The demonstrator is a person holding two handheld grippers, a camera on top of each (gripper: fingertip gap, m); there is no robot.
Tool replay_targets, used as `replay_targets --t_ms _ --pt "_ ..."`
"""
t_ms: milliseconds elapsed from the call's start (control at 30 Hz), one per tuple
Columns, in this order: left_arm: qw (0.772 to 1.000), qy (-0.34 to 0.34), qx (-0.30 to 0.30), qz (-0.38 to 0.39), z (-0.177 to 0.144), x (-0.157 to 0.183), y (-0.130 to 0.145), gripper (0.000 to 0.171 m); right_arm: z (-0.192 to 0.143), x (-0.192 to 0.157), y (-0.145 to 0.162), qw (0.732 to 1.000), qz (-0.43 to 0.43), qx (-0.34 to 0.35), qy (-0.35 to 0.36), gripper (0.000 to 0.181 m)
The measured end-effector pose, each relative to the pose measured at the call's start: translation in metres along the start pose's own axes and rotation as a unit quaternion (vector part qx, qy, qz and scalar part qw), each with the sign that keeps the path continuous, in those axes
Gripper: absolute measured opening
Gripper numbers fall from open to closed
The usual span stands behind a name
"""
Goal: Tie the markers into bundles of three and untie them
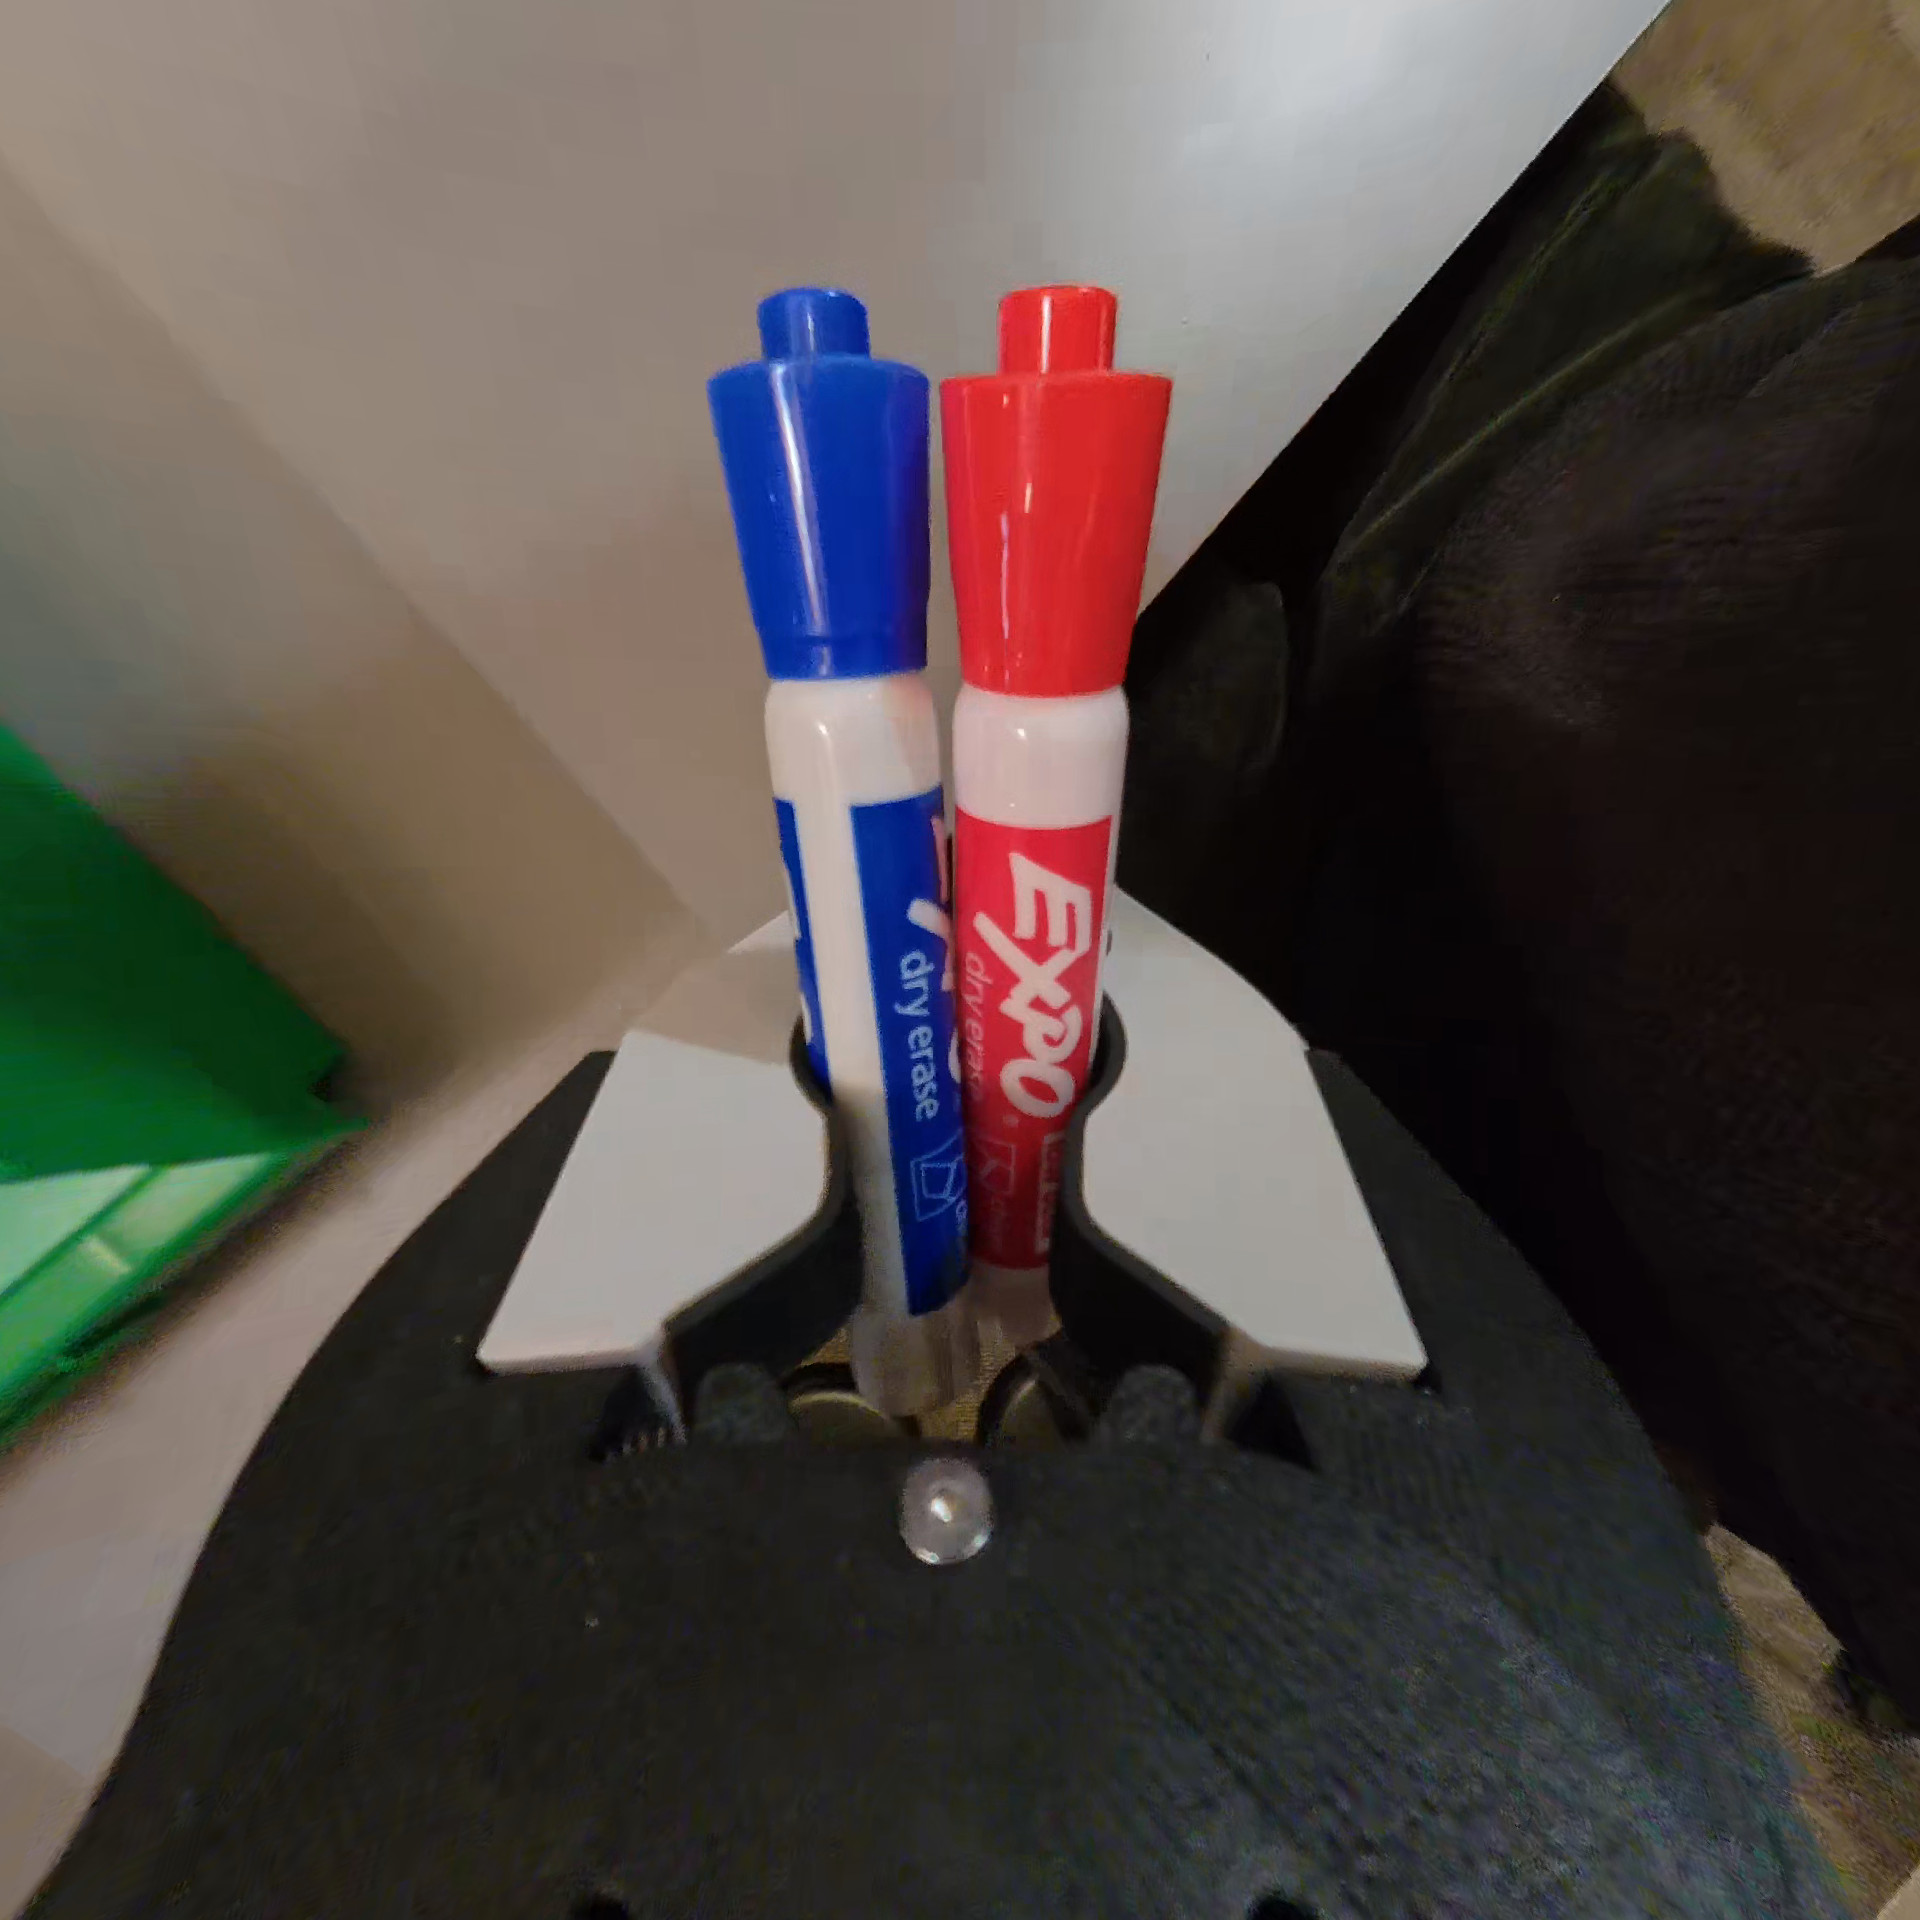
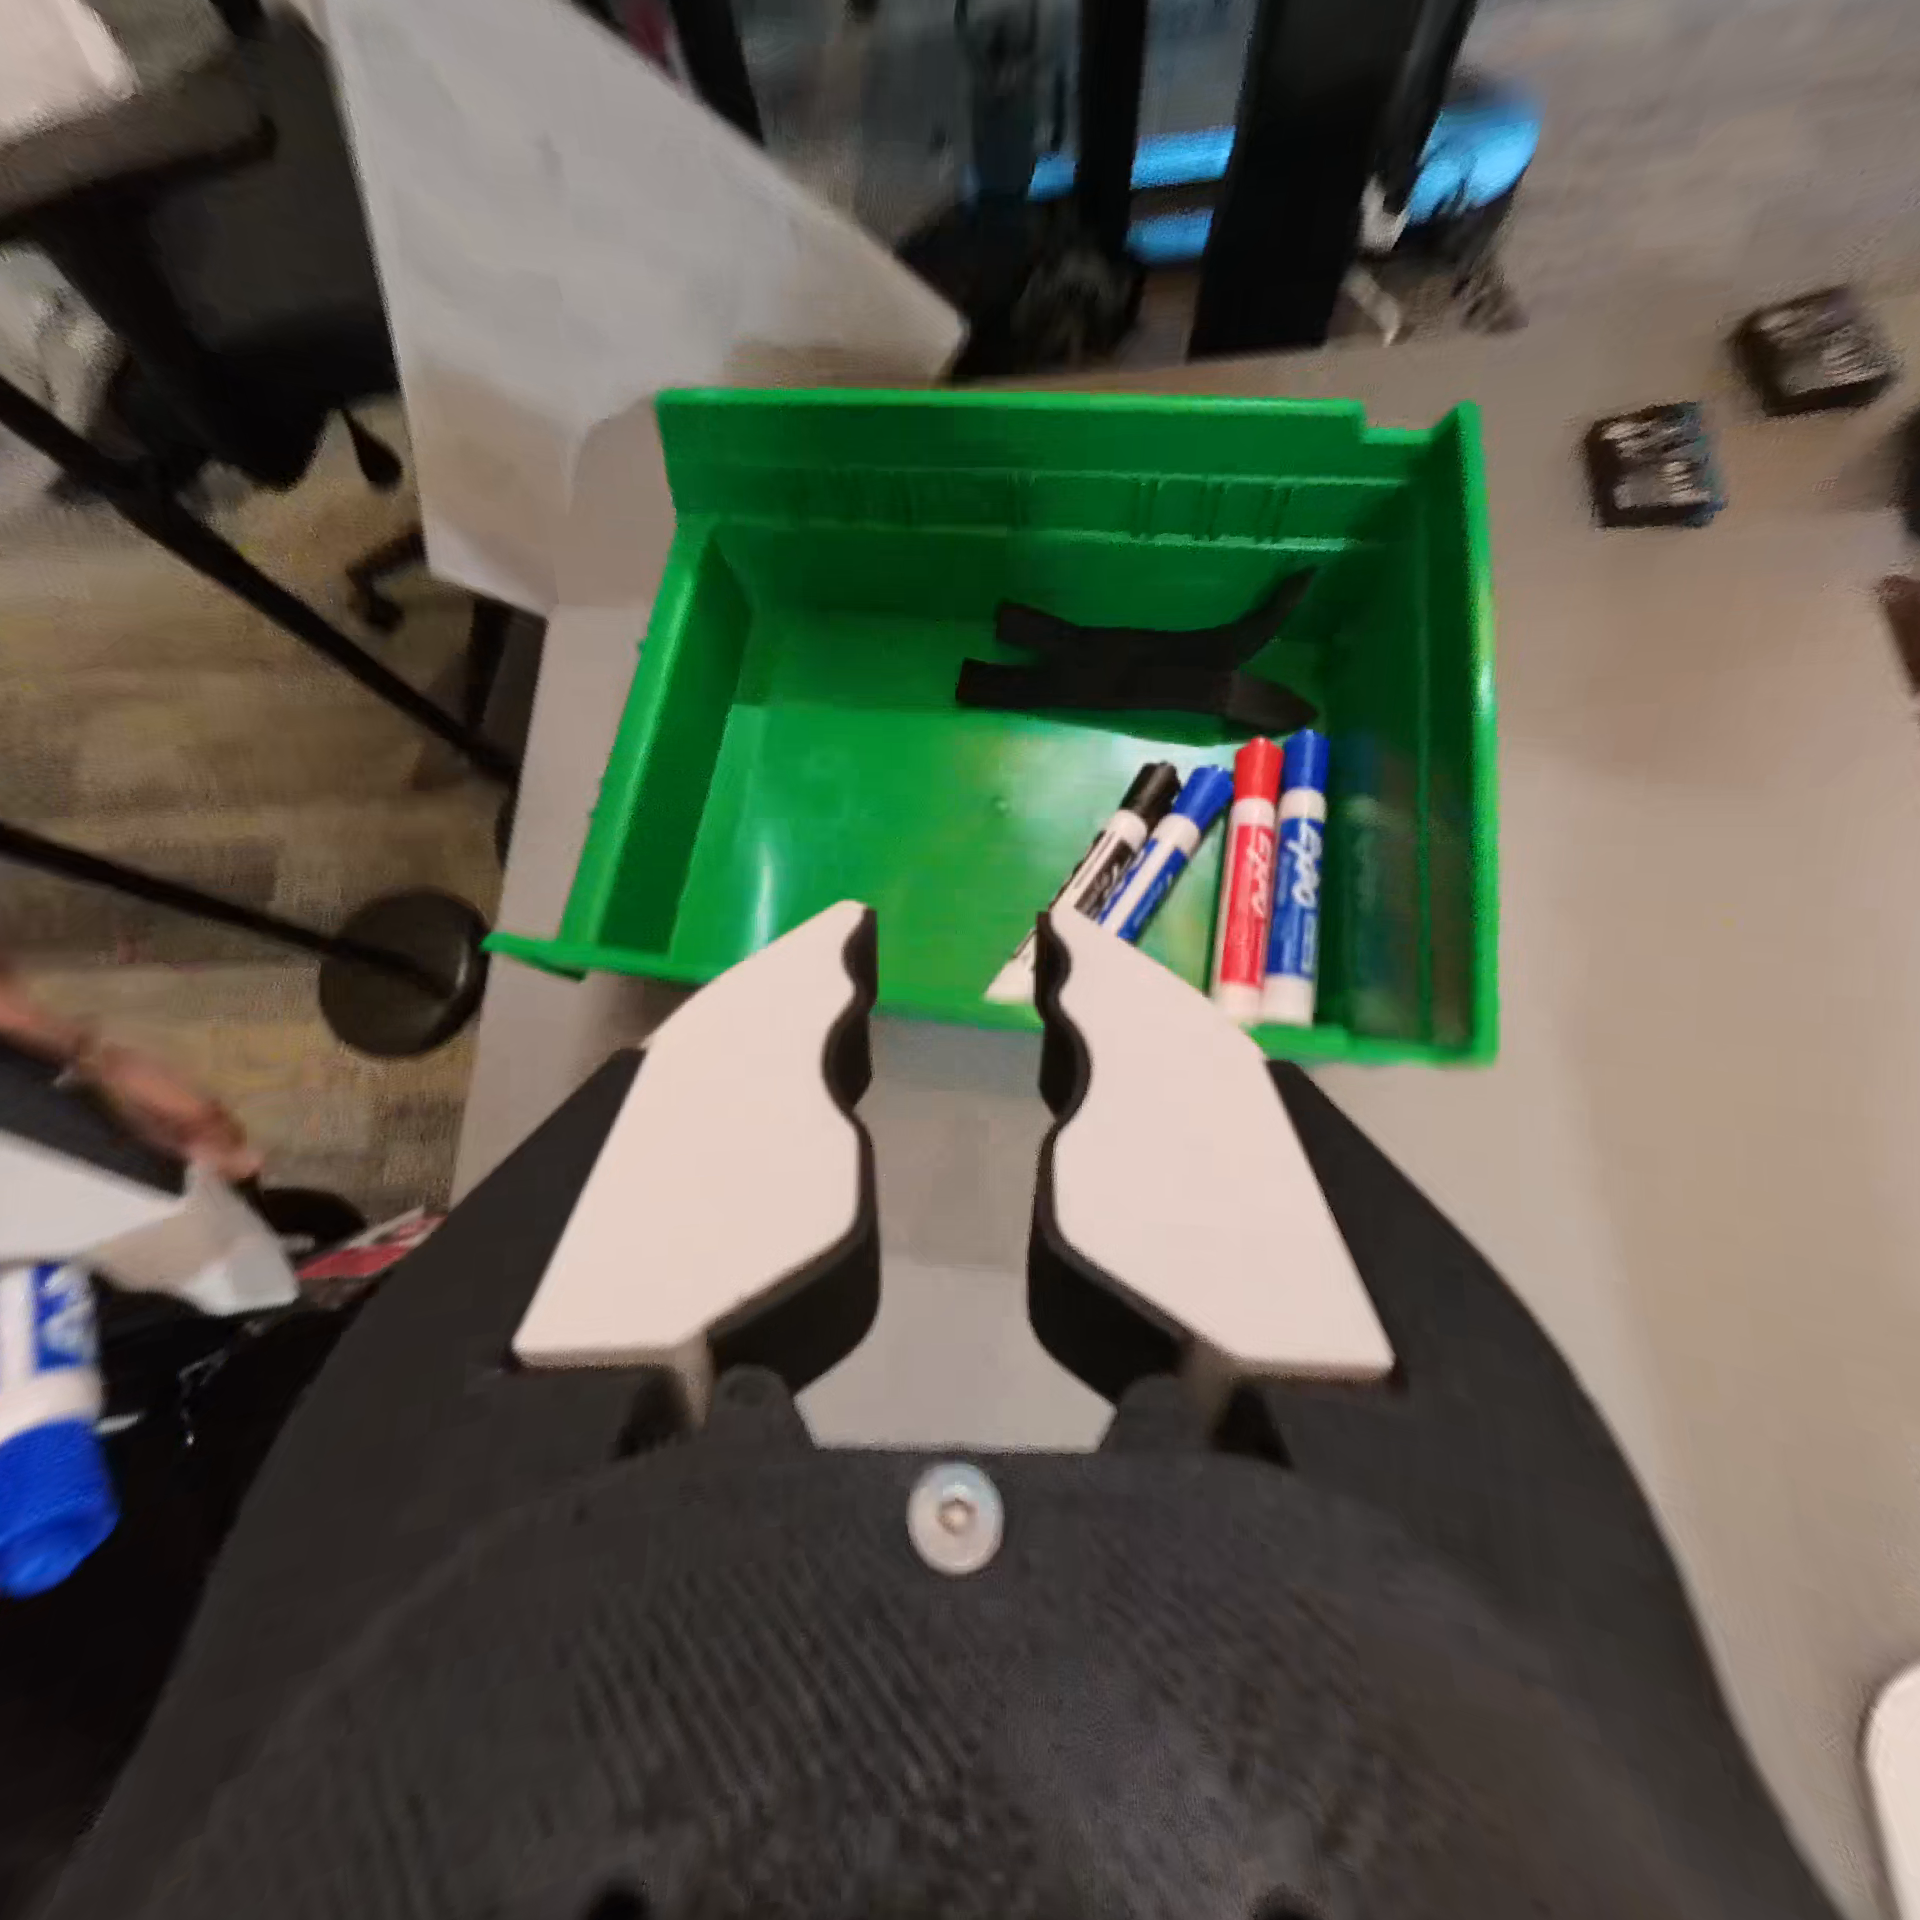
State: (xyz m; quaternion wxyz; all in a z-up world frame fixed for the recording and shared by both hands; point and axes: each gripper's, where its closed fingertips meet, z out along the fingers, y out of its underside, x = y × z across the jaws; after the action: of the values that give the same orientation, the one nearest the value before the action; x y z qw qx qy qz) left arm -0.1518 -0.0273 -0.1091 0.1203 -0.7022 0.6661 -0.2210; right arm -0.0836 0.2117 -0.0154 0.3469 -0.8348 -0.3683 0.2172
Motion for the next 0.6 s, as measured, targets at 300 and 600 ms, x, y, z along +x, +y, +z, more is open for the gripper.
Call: replay_targets --t_ms 300,600 --pt "0.999 0.013 0.014 -0.030 -0.005 0.010 0.033 0.043 0.141 0.045 0.022 0.949 -0.002 -0.315 0.013 0.029" --pt "0.998 0.015 0.015 -0.055 -0.006 0.022 0.056 0.043 0.168 0.061 0.065 0.906 0.011 -0.422 0.036 0.023"
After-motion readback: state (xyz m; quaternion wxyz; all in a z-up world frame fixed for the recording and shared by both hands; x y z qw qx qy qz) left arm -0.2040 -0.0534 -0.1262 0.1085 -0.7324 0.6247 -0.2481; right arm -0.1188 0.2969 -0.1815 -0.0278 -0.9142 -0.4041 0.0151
